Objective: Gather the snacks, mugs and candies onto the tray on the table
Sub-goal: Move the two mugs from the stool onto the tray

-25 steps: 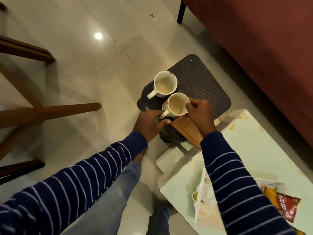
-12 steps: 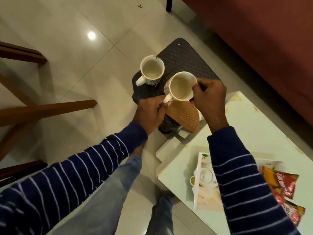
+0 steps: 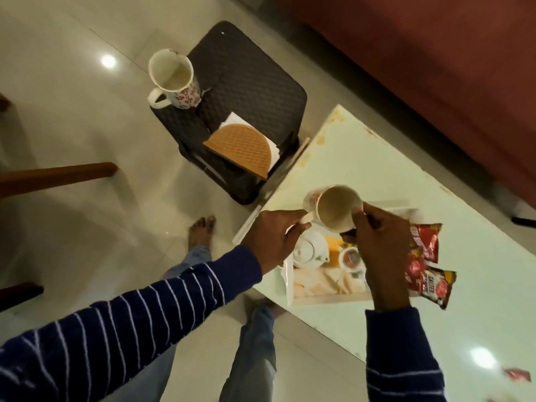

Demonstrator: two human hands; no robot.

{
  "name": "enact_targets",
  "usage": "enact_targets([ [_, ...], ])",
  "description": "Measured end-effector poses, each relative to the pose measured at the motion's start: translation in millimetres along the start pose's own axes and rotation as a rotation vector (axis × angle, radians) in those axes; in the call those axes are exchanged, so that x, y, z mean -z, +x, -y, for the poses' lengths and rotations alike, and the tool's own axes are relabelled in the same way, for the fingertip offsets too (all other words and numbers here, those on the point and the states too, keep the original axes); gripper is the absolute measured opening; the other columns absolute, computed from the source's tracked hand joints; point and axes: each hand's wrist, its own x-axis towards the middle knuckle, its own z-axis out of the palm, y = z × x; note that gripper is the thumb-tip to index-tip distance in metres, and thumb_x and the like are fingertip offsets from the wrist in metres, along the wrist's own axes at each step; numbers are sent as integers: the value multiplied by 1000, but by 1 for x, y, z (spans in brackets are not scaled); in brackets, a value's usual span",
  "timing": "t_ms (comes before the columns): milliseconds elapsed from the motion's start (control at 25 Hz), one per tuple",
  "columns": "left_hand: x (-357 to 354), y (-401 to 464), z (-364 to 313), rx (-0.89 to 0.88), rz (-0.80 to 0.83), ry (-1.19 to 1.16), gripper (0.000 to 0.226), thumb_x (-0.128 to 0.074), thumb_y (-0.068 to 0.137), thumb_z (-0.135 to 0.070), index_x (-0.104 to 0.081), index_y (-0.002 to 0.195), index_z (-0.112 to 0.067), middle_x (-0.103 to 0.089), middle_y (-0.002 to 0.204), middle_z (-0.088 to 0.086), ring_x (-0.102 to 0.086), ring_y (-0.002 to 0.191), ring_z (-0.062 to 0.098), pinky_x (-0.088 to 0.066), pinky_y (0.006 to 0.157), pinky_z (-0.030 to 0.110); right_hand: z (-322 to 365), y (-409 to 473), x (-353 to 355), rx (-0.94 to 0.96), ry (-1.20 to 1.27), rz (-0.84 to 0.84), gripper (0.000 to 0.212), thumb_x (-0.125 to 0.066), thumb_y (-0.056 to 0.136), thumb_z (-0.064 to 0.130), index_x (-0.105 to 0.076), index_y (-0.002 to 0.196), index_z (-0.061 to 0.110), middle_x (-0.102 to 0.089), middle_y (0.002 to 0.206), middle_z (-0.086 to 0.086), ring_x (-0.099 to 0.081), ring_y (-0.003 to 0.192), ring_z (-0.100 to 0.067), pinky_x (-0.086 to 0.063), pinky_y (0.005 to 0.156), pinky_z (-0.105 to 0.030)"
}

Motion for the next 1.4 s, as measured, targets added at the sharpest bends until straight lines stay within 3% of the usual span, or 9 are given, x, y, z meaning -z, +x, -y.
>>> enact_targets([
  [160,-40,-33,16,88,163,68,25,-64,93,-22,-71,110,-5,-75,90,12,-72,80,25,-52,76,23,-70,-19,-7,-114,31,-9,31,-63,92,6,-77,91,34,-74,68,-7,-74,60,-27,-61,65,-52],
  [360,-61,-37,42,180,235,183,22,-63,94,-21,-71,108,-5,-72,78,13,-66,67,27,-41,64,22,-111,-18,-36,-180,10,19,38,-59,88,8,-69,60,32,-70,58,-3,-72,62,-29,-59,68,-49],
  [480,-68,-32,53,210,276,229,22,-60,96,-20,-70,108,-6,-71,76,10,-62,66,23,-47,66,29,-121,-14,-44,-136,-6,6,25,-58,87,8,-73,67,11,-69,55,-6,-70,61,-27,-54,59,-19],
  [800,-66,-23,62,205,216,209,19,-63,94,-18,-72,107,-8,-70,77,8,-58,64,18,-55,68,34,-113,-15,-52,-128,-57,9,22,-57,93,9,-75,80,6,-71,63,-8,-64,61,3,-41,62,-4],
  [920,-57,-24,65,279,216,179,30,-66,91,-22,-68,120,-12,-73,99,7,-67,86,19,-56,81,29,-105,-19,-51,-165,-104,10,24,-62,96,23,-76,106,6,-77,88,-12,-73,83,-18,-49,82,-15],
  [1000,-42,-27,68,316,194,169,41,-71,87,-31,-65,125,-16,-72,112,3,-67,93,13,-46,78,4,-95,-20,-47,-174,-188,-94,42,-64,95,40,-70,126,12,-75,111,-9,-71,99,-23,-51,89,-30],
  [1080,-16,-28,74,333,133,145,44,-73,84,-37,-66,124,-19,-72,114,1,-65,92,6,-37,71,-7,-70,-17,-46,-101,-234,-205,45,-63,94,45,-68,128,15,-75,116,-7,-70,90,-19,-45,84,-23],
  [1240,65,-15,97,331,-198,115,38,-72,86,-34,-68,118,-15,-72,114,3,-67,96,8,-51,81,13,-3,8,-73,61,-125,-97,37,-65,96,31,-69,127,13,-74,117,-4,-61,61,-2,-39,83,-2],
  [1400,158,20,141,340,-542,289,53,-70,87,-39,-57,132,-14,-64,128,6,-61,110,10,-49,91,24,72,49,-131,210,-69,23,32,-64,97,24,-70,125,11,-71,107,9,-63,66,-3,-39,80,1],
])
